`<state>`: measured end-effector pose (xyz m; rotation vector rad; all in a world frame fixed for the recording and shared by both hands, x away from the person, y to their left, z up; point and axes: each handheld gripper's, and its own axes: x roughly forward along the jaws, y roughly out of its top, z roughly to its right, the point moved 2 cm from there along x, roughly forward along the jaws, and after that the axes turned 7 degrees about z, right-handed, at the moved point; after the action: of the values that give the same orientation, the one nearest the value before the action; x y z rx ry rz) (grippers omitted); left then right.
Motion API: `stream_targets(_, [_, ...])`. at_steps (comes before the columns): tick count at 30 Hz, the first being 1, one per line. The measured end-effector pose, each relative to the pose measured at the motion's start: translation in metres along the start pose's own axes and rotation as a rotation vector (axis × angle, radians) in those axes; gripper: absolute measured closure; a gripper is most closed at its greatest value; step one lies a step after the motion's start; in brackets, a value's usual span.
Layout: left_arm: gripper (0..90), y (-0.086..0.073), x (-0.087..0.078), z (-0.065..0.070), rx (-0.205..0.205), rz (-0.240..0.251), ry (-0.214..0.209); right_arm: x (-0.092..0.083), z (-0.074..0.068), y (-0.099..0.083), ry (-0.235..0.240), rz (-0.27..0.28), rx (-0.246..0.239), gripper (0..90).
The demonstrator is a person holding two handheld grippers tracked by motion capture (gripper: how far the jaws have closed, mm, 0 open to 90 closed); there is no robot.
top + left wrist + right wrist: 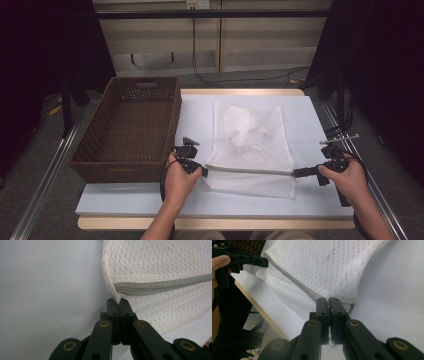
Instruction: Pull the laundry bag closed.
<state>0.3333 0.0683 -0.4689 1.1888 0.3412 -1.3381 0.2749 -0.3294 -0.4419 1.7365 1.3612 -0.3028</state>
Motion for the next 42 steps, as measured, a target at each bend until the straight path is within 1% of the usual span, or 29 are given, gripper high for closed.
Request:
stream_targets(2, [89.5, 0.0, 0.0, 0.0, 0.0, -0.001, -0.001, 0.0, -0.001, 0.0, -0.002, -0.002, 0.001, 87.3])
stream_targets(3, [89.5, 0.0, -0.001, -0.001, 0.011, -0.008, 0.0, 0.0, -0.001, 0.0, -0.001, 0.0, 0.0, 87.3])
stream_targets(5, [89.5, 0.0, -0.001, -0.001, 0.013, -0.008, 0.0, -0.001, -0.001, 0.0, 0.0, 0.003, -0.003, 87.3])
stream_targets(6, [89.5, 0.0, 0.0, 0.0, 0.006, -0.004, 0.0, -0.001, -0.001, 0.0, 0.004, 0.0, 0.0, 87.3])
stream_targets(8, [89.5, -0.001, 0.0, -0.001, 0.006, -0.011, 0.001, -0.001, -0.001, 0.0, 0.005, 0.002, -0.001, 87.3])
stream_targets(11, [89.5, -0.001, 0.001, 0.0, -0.003, -0.008, -0.004, -0.001, -0.001, 0.0, 0.001, -0.005, -0.002, 87.3])
stream_targets(14, [89.5, 0.0, 0.001, 0.0, -0.002, -0.007, -0.007, -0.001, 0.0, 0.0, -0.002, -0.005, -0.003, 87.3])
stream_targets(16, [89.5, -0.001, 0.001, -0.001, 0.006, -0.014, -0.013, -0.002, 0.0, 0.0, -0.007, -0.002, -0.005, 87.3])
stream_targets(19, [89.6, -0.001, 0.001, 0.0, -0.005, -0.012, -0.016, -0.002, 0.0, 0.0, -0.013, -0.003, -0.008, 87.3])
stream_targets(20, [89.5, -0.001, 0.001, 0.0, 0.006, -0.019, -0.021, -0.002, 0.0, 0.0, -0.013, -0.006, -0.008, 87.3])
stream_targets(21, [89.4, -0.001, 0.0, 0.002, 0.013, -0.02, -0.018, -0.002, 0.0, 0.0, -0.025, -0.014, -0.006, 87.2])
stream_targets(22, [89.3, -0.001, 0.0, 0.003, 0.009, -0.025, -0.025, -0.001, 0.0, -0.001, -0.034, -0.026, -0.011, 87.2])
stream_targets(23, [89.0, -0.002, -0.001, 0.004, 0.017, -0.036, -0.034, -0.001, -0.002, -0.001, -0.042, -0.04, -0.021, 87.2])
stream_targets(24, [88.4, -0.001, -0.003, 0.004, 0.022, -0.045, -0.038, -0.001, -0.004, 0.0, -0.06, -0.036, -0.032, 87.1])
stream_targets(25, [87.0, -0.001, -0.003, 0.006, 0.01, -0.027, -0.037, -0.001, -0.005, 0.0, -0.063, -0.039, -0.035, 87.1])
stream_targets(26, [85.5, -0.001, -0.004, 0.006, 0.023, -0.038, -0.05, -0.001, -0.006, 0.0, -0.065, -0.044, -0.036, 87.0])
stream_targets(27, [83.9, -0.001, -0.005, 0.007, 0.021, -0.04, -0.058, -0.001, -0.005, 0.0, -0.063, -0.034, -0.038, 86.9])
stream_targets(28, [81.2, -0.001, -0.006, 0.009, 0.027, -0.036, -0.053, -0.002, -0.004, 0.0, -0.071, -0.033, -0.044, 86.8])
stream_targets(29, [78.9, -0.001, -0.006, 0.011, 0.034, -0.03, -0.046, -0.002, -0.003, 0.0, -0.073, -0.035, -0.037, 86.4])
stream_targets(30, [77.3, -0.001, -0.007, 0.013, 0.034, -0.024, -0.05, -0.002, -0.002, 0.0, -0.079, -0.025, -0.039, 85.6])
stream_targets(31, [75.7, 0.0, -0.008, 0.014, 0.047, -0.03, -0.053, -0.002, -0.001, -0.001, -0.083, -0.026, -0.039, 84.5])
stream_targets(32, [72.3, 0.0, -0.009, 0.015, 0.052, -0.03, -0.053, -0.001, -0.002, -0.001, -0.076, -0.034, -0.037, 82.6])
stream_targets(33, [68.7, 0.0, -0.01, 0.017, 0.031, -0.015, -0.06, -0.001, -0.002, -0.001, -0.07, -0.027, -0.039, 80.4])
stream_targets(34, [64.3, 0.001, -0.012, 0.016, 0.045, -0.013, -0.058, -0.001, -0.003, 0.0, -0.071, -0.022, -0.043, 79.7])
stream_targets(36, [57.7, 0.002, -0.014, 0.016, 0.051, -0.004, -0.052, -0.002, -0.004, 0.0, -0.08, -0.02, -0.053, 75.0])
stream_targets(37, [55.8, 0.002, -0.016, 0.016, 0.047, 0.006, -0.052, -0.002, -0.005, 0.0, -0.084, -0.014, -0.054, 71.9])
stream_targets(38, [55.4, 0.003, -0.017, 0.016, 0.06, 0.002, -0.054, -0.002, -0.005, 0.0, -0.093, -0.016, -0.055, 70.6])
stream_targets(40, [52.0, 0.003, -0.018, 0.017, 0.064, 0.007, -0.055, -0.002, -0.005, 0.001, -0.093, -0.01, -0.055, 66.3])
stream_targets(42, [47.6, 0.003, -0.019, 0.02, 0.058, 0.012, -0.068, -0.002, -0.006, 0.001, -0.11, -0.007, -0.059, 62.3])
